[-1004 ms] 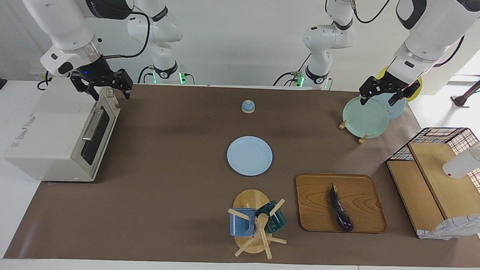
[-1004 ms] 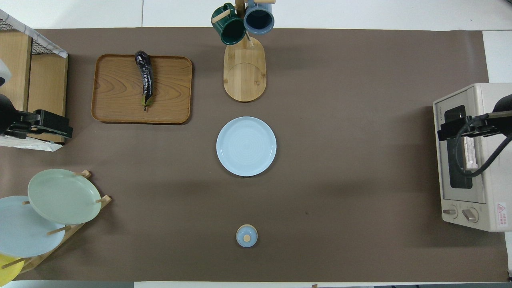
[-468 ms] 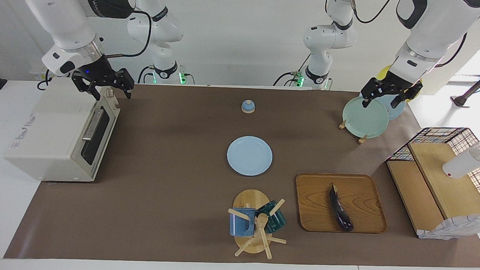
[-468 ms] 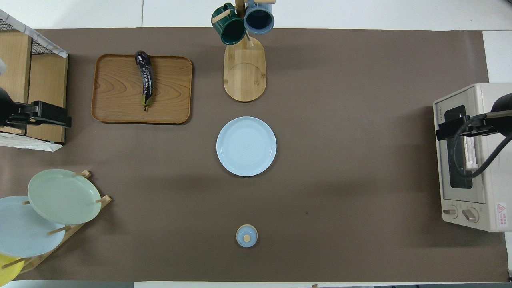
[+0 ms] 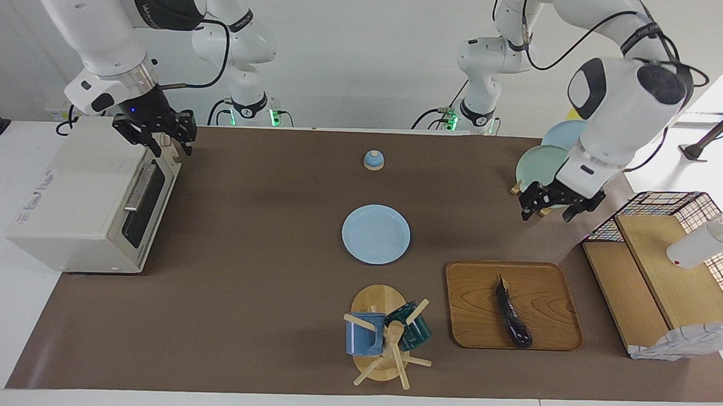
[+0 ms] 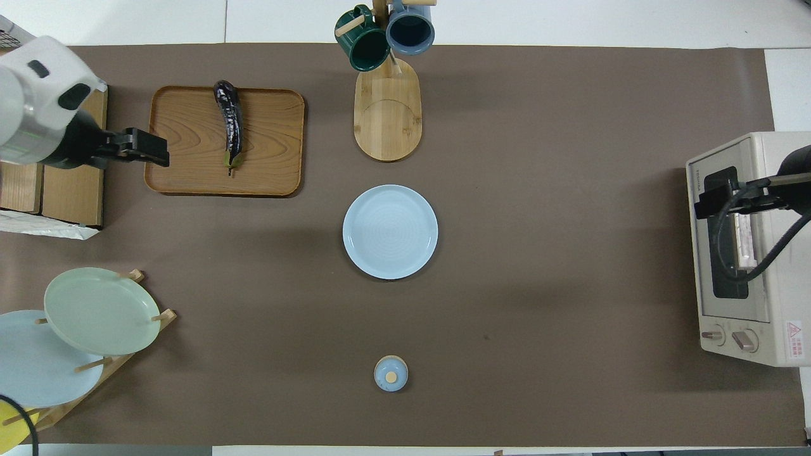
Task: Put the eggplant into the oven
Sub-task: 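Grasp the eggplant with the left gripper while the right gripper reaches the oven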
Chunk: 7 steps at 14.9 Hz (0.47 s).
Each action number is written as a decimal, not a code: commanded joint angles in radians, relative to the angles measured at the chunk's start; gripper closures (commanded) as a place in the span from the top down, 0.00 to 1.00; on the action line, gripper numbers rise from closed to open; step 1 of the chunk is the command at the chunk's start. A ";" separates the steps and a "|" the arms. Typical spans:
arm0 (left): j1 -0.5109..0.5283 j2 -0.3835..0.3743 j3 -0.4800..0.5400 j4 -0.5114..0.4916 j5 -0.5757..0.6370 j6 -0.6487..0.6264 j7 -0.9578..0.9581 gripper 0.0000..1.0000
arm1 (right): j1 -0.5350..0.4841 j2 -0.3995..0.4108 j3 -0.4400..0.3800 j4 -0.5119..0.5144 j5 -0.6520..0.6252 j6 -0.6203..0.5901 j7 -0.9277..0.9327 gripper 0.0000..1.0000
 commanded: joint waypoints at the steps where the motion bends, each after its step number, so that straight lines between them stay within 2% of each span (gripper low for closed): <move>1: -0.027 0.193 0.006 0.112 -0.001 0.100 -0.011 1.00 | -0.032 -0.074 -0.007 -0.134 -0.002 0.073 -0.080 0.00; 4: -0.077 0.329 0.014 0.178 0.006 0.200 -0.011 1.00 | -0.033 -0.065 -0.004 -0.168 -0.144 0.097 0.199 0.00; 7: -0.077 0.342 0.014 0.165 0.073 0.283 -0.007 1.00 | -0.040 -0.002 -0.006 -0.173 -0.235 0.108 0.224 0.00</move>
